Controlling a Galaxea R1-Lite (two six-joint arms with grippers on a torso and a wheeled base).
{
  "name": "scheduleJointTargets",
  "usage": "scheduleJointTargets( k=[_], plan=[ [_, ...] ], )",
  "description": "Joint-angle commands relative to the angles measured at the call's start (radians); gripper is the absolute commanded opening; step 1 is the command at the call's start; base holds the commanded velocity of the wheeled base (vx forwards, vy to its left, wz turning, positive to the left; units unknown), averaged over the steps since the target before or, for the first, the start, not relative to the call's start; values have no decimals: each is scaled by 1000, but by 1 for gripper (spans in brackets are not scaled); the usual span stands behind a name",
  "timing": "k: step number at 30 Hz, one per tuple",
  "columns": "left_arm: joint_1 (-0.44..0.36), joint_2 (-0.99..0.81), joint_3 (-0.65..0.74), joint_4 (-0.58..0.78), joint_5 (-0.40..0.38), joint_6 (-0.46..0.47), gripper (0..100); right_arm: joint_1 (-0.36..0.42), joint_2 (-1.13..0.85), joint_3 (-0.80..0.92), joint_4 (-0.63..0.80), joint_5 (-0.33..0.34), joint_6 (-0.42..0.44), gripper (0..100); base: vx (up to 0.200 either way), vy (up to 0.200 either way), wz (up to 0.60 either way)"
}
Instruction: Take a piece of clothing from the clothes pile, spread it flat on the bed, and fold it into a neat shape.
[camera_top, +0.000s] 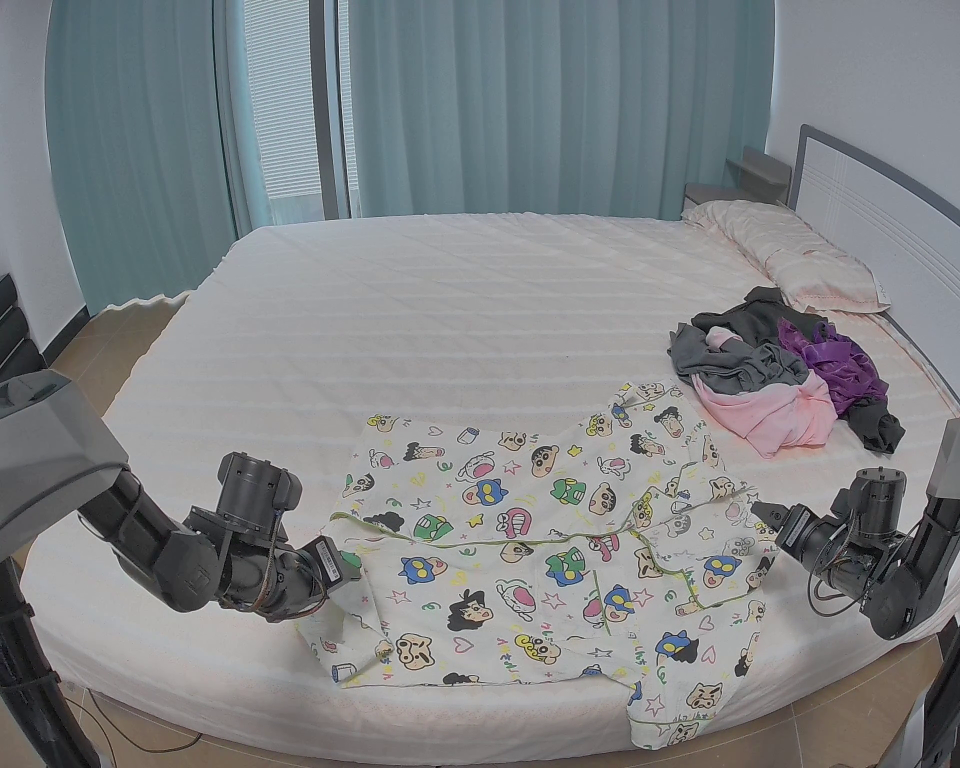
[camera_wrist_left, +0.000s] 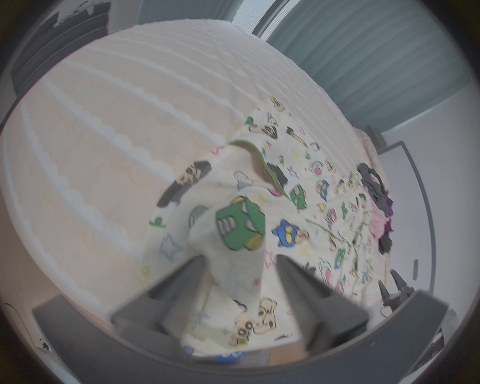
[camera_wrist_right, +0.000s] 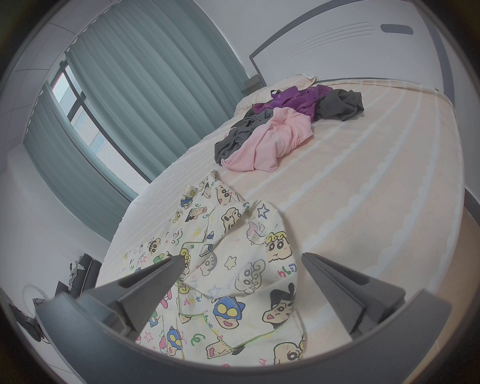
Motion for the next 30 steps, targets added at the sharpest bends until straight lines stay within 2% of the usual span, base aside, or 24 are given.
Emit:
scheduleJointTargets(
  k=[1,8,10,12,13,15,19,24,25,30],
  plan=[
    [18,64,-53,0,47,-17,0,2,4,6,-13,0,0,100,0,0,0],
    [78,0,-109,12,60,8,0,6,0,6,-13,0,0,100,0,0,0],
    [105,-3,-147,24,60,48,0,6,0,8,-13,0,0,100,0,0,0],
    [153,1,-187,58,48,141,0,6,0,8,-13,-1,0,100,0,0,0],
    [153,1,-187,58,48,141,0,6,0,8,-13,-1,0,100,0,0,0],
    [199,23,-222,89,11,217,0,6,0,8,-13,-1,0,100,0,0,0],
    [224,76,-236,92,-19,263,0,6,3,8,-13,-1,0,100,0,0,0],
    [222,129,-242,82,-18,267,0,6,6,8,-13,-1,0,100,0,0,0],
    [222,138,-257,82,-15,263,100,6,7,6,-13,0,0,100,0,0,0],
    [234,144,-287,87,-7,247,100,6,3,8,-13,-1,0,100,0,0,0]
  ],
)
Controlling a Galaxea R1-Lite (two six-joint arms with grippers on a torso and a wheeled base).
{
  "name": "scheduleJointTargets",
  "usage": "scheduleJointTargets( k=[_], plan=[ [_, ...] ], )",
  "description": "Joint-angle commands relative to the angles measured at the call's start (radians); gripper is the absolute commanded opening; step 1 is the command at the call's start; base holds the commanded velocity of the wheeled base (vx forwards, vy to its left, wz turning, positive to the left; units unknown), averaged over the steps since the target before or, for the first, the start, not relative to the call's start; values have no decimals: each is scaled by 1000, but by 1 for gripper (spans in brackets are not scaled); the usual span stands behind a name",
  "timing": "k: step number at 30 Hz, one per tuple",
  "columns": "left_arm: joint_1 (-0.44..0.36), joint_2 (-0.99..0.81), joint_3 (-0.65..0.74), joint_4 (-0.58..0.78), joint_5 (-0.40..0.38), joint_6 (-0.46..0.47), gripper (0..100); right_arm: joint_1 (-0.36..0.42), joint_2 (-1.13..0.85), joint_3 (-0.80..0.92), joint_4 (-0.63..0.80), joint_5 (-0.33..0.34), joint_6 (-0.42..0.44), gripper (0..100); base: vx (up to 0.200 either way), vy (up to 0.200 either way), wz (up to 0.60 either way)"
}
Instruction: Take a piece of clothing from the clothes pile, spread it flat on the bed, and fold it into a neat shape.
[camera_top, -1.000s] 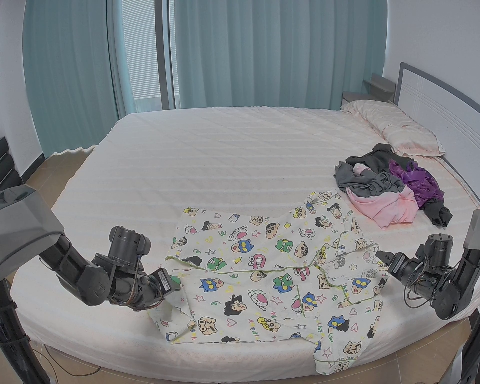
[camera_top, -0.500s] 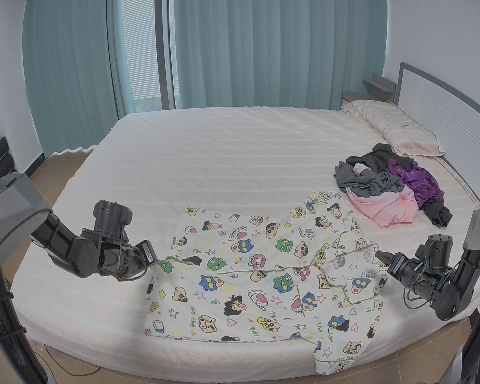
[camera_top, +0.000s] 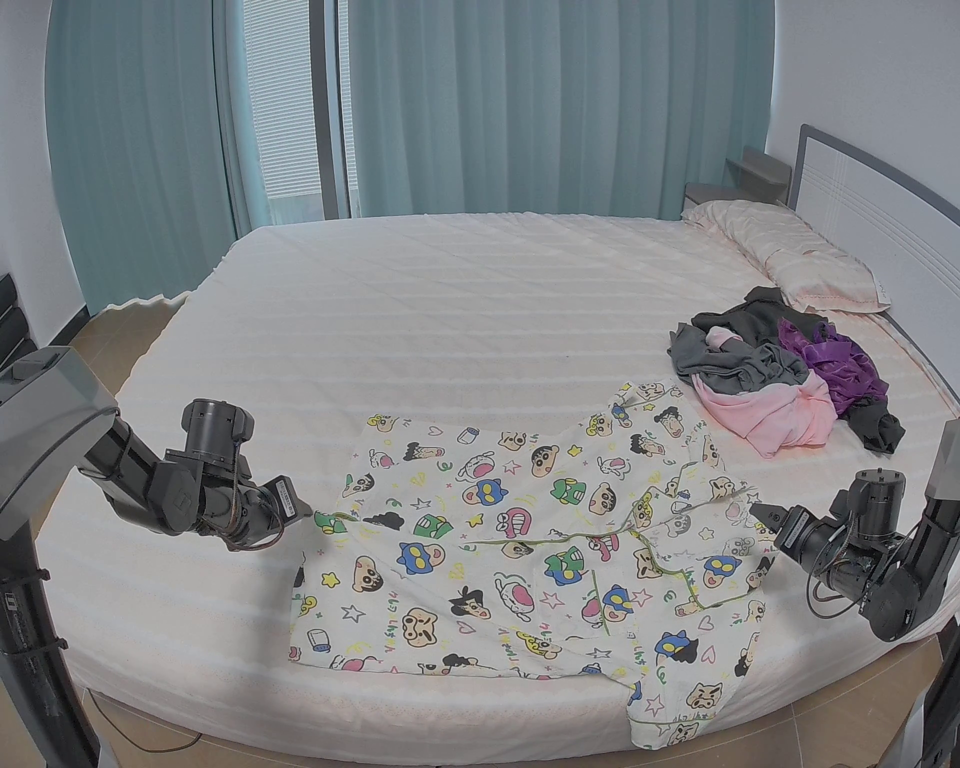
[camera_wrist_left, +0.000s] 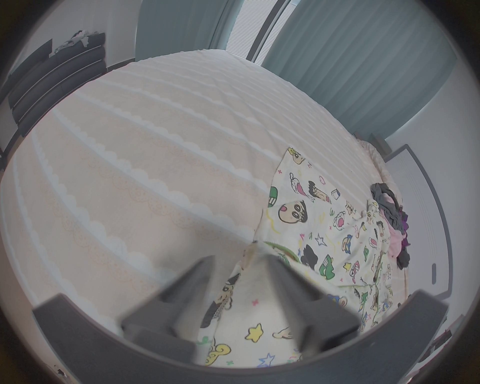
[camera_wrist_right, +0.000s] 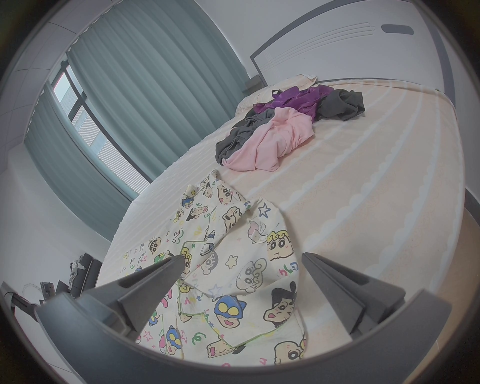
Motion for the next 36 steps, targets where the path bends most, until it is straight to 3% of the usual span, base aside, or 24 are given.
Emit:
scheduleJointTargets(
  k=[1,6,9,13,17,20,24,29,35,36],
  plan=[
    [24,21,-18,1,2,-19,100,1,-6,2,0,0,0,100,0,0,0],
    [78,-54,2,10,-37,-93,100,1,-4,4,0,0,-1,100,0,0,0],
    [83,-168,142,1,-132,-119,100,1,2,7,1,0,-3,100,0,0,0],
    [34,-265,294,-4,-158,-157,100,4,5,19,1,1,-7,100,0,0,0],
    [-9,-307,360,-2,-166,-240,100,19,8,30,1,1,-7,100,-100,0,0],
    [-37,-300,398,1,-163,-251,100,33,14,38,0,1,-6,100,-200,0,0],
    [-42,-275,416,-1,-164,-254,100,34,14,44,0,1,-3,100,-200,0,0],
    [-55,-251,418,-4,-163,-246,100,34,16,45,0,0,-4,100,0,0,0],
    [-71,-197,421,-203,-167,-206,100,37,14,45,0,0,-9,100,0,0,0],
    [-71,-149,433,-290,-169,-122,100,36,13,45,0,0,-9,100,0,0,0]
  ],
)
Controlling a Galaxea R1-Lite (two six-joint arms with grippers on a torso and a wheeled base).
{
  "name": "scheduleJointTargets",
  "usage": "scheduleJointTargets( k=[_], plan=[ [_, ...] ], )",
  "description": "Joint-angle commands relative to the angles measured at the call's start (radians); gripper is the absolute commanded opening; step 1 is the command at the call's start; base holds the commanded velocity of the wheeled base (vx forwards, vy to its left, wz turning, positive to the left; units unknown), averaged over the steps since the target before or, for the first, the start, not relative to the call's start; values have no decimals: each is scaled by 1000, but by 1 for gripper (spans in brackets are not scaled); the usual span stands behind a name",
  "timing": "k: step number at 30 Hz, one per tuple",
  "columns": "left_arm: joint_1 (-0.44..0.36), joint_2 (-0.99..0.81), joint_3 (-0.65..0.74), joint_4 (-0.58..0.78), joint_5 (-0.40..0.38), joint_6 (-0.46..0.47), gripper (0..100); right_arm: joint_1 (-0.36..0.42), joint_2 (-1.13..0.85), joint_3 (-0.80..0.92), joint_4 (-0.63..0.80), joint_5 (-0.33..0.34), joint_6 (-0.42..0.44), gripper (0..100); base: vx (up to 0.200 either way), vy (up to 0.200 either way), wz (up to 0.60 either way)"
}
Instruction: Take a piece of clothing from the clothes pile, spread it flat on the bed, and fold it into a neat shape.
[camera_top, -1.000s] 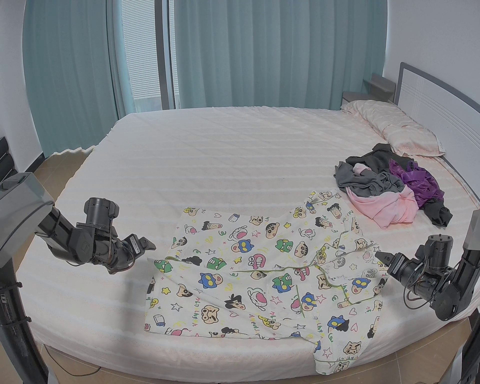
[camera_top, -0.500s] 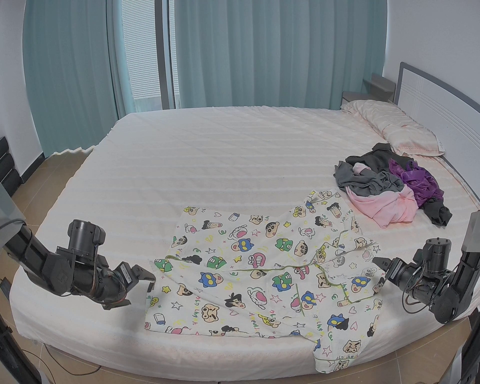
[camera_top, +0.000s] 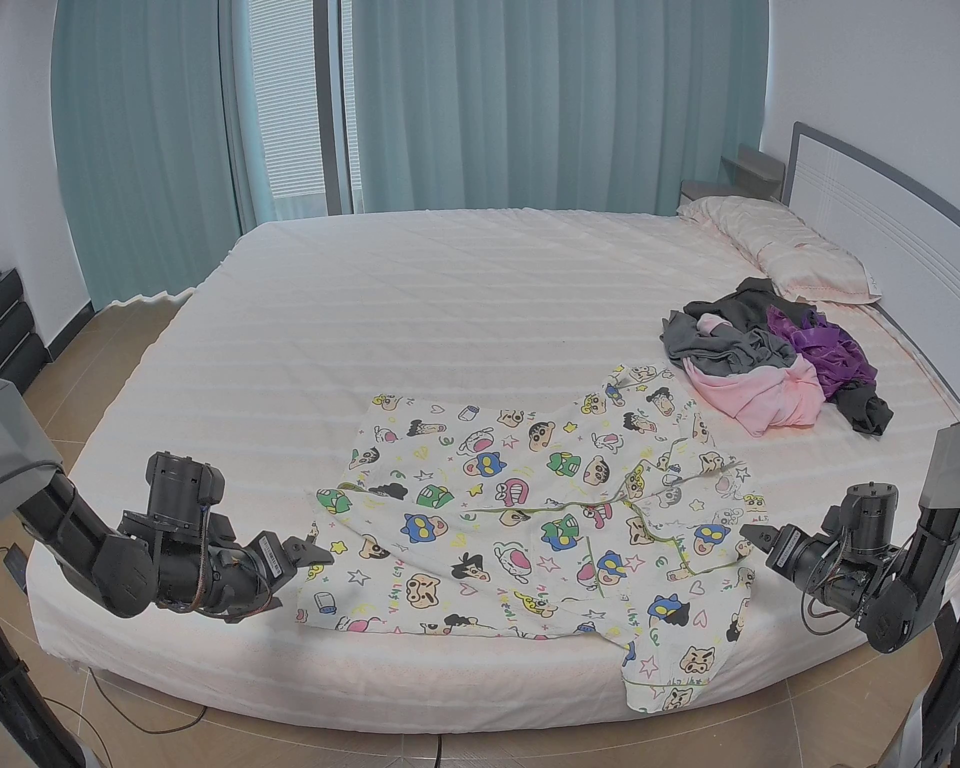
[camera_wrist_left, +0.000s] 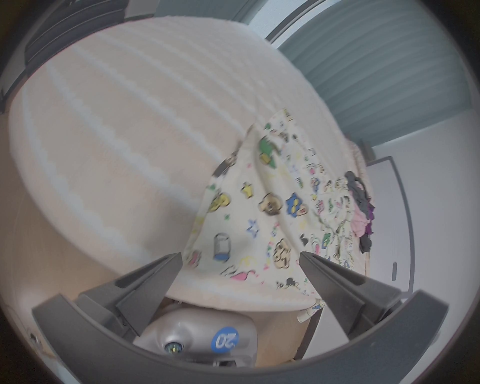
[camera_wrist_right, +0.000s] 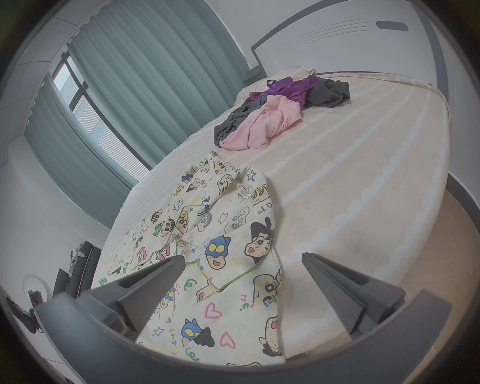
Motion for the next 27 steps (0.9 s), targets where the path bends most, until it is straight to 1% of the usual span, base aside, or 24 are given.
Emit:
scheduleJointTargets(
  k=[1,3,5,8,15,16,20,27],
  plan=[
    [-6,106,19,-144,-9,133,100,1,0,0,0,0,-2,100,0,0,0],
    [-6,160,17,-167,-15,207,100,1,1,0,0,0,-2,100,0,0,0],
    [-6,199,8,-169,-15,250,100,1,3,0,0,0,-3,100,0,0,0],
    [-8,213,11,-172,-16,273,100,1,3,-1,0,0,-3,100,0,0,0],
    [-8,216,11,-175,-18,280,100,9,6,0,0,0,-3,100,0,0,0],
    [-8,216,12,-175,-18,280,0,9,6,0,0,0,-3,100,0,0,0],
    [-2,210,23,-170,-15,274,0,7,7,0,0,0,-3,100,0,0,0],
    [12,149,115,-172,-10,280,0,24,23,15,0,0,-9,100,0,0,0]
  ],
)
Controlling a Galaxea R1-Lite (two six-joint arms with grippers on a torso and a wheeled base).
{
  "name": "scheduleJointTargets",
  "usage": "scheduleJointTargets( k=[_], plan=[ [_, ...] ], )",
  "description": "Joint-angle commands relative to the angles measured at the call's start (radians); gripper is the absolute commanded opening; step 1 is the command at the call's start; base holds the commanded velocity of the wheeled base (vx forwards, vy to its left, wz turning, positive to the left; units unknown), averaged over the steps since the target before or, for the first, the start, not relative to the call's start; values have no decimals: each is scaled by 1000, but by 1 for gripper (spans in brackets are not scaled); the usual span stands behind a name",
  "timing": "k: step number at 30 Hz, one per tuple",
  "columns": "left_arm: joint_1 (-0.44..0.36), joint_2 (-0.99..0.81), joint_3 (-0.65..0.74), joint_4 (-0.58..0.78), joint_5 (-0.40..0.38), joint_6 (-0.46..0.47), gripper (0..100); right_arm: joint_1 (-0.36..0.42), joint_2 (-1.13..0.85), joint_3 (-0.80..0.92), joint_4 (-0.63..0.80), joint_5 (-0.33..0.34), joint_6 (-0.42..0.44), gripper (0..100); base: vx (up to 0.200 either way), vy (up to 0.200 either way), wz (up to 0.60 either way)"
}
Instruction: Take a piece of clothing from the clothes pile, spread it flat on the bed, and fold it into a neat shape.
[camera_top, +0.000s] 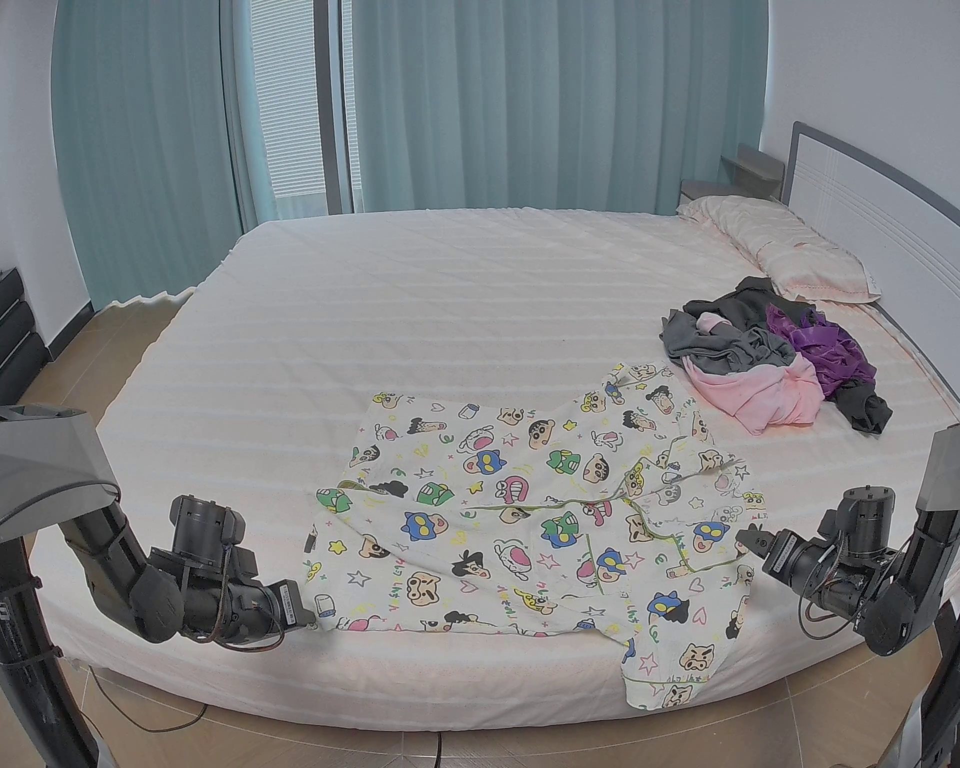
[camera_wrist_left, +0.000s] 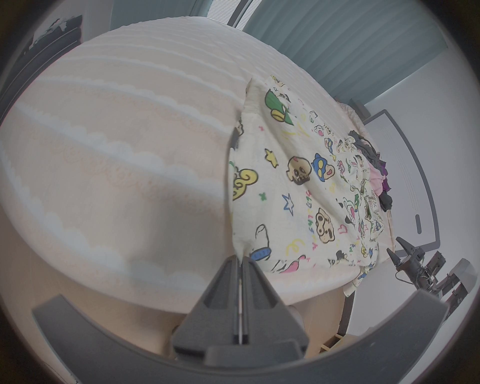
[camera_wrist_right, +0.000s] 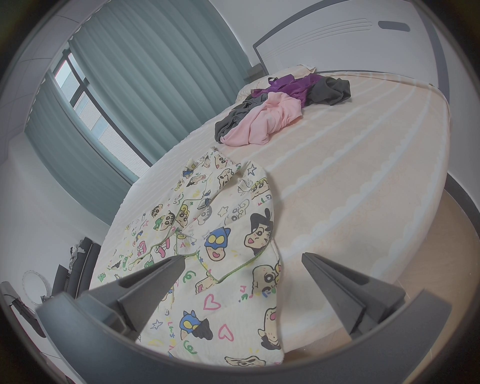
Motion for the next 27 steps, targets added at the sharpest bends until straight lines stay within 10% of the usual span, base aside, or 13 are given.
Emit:
scheduleJointTargets(
  k=[1,27],
  plan=[
    [3,-51,58,2,4,-1,0,13,17,11,0,0,-2,100,0,0,0],
    [89,-139,95,222,16,196,0,39,281,-48,-45,17,-85,100,0,0,0]
  ],
)
